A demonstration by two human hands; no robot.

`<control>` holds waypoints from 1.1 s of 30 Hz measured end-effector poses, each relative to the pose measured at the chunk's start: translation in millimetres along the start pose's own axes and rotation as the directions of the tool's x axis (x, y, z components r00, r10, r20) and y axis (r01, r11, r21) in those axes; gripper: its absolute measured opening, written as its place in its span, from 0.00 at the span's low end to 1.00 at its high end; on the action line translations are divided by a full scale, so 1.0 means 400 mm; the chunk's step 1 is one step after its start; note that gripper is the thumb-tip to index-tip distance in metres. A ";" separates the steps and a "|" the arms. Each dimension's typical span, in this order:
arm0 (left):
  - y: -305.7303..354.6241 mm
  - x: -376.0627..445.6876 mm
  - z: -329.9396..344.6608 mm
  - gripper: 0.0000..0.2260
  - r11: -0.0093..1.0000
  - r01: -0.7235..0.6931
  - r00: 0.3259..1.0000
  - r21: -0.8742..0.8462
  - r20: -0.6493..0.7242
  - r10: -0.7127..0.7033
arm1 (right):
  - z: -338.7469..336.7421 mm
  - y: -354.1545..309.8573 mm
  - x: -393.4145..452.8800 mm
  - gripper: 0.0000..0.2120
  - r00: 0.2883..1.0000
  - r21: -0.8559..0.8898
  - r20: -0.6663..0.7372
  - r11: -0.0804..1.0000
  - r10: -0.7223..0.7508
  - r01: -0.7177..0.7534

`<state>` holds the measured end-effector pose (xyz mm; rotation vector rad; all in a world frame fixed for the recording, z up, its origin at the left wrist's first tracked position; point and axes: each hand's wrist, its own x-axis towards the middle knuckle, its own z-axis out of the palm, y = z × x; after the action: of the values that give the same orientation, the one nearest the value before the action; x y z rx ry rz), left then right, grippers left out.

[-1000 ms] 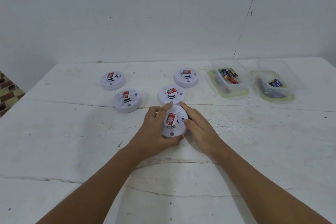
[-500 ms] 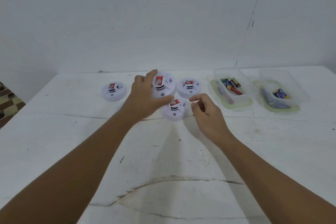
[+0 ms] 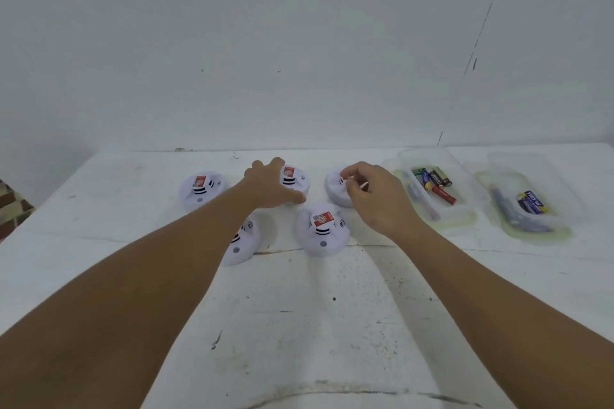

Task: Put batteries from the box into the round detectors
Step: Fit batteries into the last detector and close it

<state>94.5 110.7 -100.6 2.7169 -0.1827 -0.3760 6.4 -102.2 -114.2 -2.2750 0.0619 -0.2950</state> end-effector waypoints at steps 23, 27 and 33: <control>0.097 -0.054 0.045 0.35 0.968 -0.225 0.933 -0.114 -0.312 0.180 | 0.027 0.074 0.069 0.32 0.964 -0.242 0.195 0.961 0.183 -0.134; 0.104 -0.081 0.041 0.20 0.923 -0.319 0.903 -0.215 -0.365 0.227 | 0.020 0.049 0.052 0.31 0.980 -0.075 0.077 0.981 0.183 -0.178; 0.116 -0.122 0.014 0.13 0.763 -0.376 0.892 -0.526 -0.428 0.145 | -0.029 -0.048 0.016 0.24 0.981 0.398 -0.041 0.904 0.188 -0.157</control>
<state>42.7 75.0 -75.6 2.0342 -0.2858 0.1489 8.9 -99.1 -91.2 -1.8427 0.2242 -0.2749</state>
